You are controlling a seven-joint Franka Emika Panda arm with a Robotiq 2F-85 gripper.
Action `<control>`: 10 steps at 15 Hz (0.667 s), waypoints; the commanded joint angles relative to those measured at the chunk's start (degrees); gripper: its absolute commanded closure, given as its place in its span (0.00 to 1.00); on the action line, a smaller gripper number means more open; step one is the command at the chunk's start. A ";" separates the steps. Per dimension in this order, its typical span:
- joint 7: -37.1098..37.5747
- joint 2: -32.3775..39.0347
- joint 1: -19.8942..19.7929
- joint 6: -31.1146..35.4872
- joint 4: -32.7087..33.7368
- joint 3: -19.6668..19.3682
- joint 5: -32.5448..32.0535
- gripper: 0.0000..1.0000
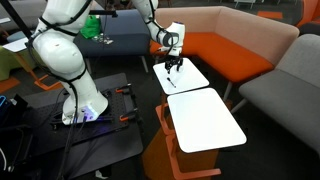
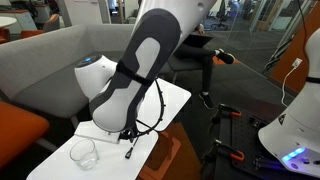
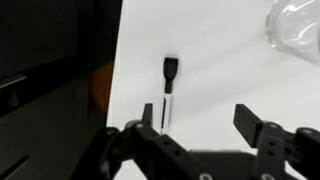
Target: Pick up the small brush from the glass cup and put it on the table.
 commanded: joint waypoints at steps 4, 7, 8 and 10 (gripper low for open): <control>-6.22 -13.15 -4.21 15.61 -15.57 7.04 3.39 0.00; -5.73 -17.19 -2.86 14.86 -19.67 7.14 2.69 0.00; -5.02 -18.39 -2.15 14.56 -20.87 6.74 1.94 0.00; -4.03 -20.44 -0.86 14.43 -22.96 6.02 0.14 0.00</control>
